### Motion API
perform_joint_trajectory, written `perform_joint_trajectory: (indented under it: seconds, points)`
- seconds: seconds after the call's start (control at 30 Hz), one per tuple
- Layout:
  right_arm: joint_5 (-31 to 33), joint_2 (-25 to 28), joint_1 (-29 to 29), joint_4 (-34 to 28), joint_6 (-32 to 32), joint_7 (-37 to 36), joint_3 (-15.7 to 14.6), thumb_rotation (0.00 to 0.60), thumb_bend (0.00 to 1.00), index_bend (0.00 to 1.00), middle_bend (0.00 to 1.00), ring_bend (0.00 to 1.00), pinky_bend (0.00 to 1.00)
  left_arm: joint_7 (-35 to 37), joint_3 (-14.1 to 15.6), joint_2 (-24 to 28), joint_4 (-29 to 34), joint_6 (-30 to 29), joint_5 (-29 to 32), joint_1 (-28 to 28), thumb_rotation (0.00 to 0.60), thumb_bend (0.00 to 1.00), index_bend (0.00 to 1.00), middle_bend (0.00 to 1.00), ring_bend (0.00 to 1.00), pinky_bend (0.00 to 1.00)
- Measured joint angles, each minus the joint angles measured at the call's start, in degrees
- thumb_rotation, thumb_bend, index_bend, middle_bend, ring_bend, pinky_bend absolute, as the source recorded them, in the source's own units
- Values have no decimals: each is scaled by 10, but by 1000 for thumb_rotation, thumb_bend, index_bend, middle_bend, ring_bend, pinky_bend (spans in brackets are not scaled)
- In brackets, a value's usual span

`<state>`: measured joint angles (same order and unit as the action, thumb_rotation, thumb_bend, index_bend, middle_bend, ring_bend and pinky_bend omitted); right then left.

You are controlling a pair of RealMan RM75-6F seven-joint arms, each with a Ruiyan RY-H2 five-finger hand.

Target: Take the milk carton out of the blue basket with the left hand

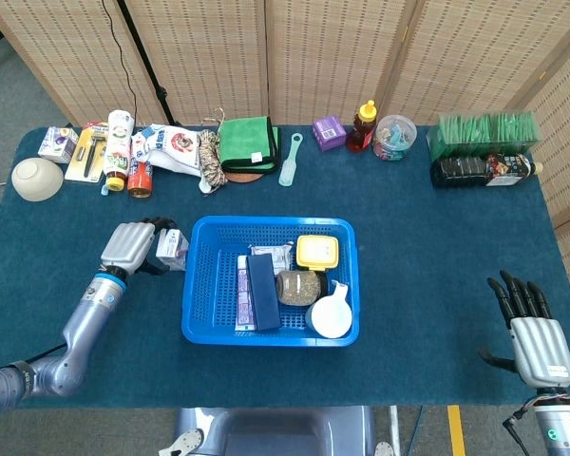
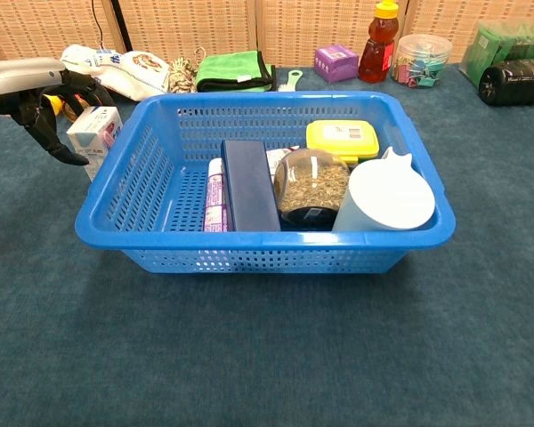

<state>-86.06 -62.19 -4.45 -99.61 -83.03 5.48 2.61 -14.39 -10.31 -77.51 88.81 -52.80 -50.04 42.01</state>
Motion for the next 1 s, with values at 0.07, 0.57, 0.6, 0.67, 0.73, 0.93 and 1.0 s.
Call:
perform_joint_trajectory:
  seconds: [0.07, 0.57, 0.6, 0.67, 0.73, 0.93, 1.0]
  points:
    - [-1, 0, 0, 0, -1, 0, 0, 600, 0, 0, 0, 0, 0, -10, 2, 6, 8, 4, 10, 1, 600, 138, 0, 4, 21, 324]
    - [-4, 4, 2, -3, -4, -4, -2, 600, 0, 0, 0, 0, 0, 78, 12, 138, 112, -31, -84, -67, 600, 26, 0, 0, 0, 0]
    - [-4, 4, 2, -3, -4, -4, -2, 600, 0, 0, 0, 0, 0, 81, 15, 150, 119, -42, -94, -76, 600, 14, 0, 0, 0, 0]
    - [-4, 3, 2, -3, -6, -3, -1, 600, 0, 0, 0, 0, 0, 86, 24, 163, 129, -71, -116, -98, 600, 1, 0, 0, 0, 0]
    - [-4, 3, 3, -3, -8, -2, 0, 600, 0, 0, 0, 0, 0, 88, 37, 165, 130, -108, -141, -124, 600, 0, 0, 0, 0, 0]
    - [0, -8, 5, 6, -24, 19, 8, 600, 0, 0, 0, 0, 0, 138, 94, 143, 84, -254, -258, -230, 600, 0, 0, 0, 0, 0]
    - [1, -14, 6, 10, -29, 24, 11, 600, 0, 0, 0, 0, 0, 162, 113, 129, 51, -299, -292, -268, 600, 0, 0, 0, 0, 0]
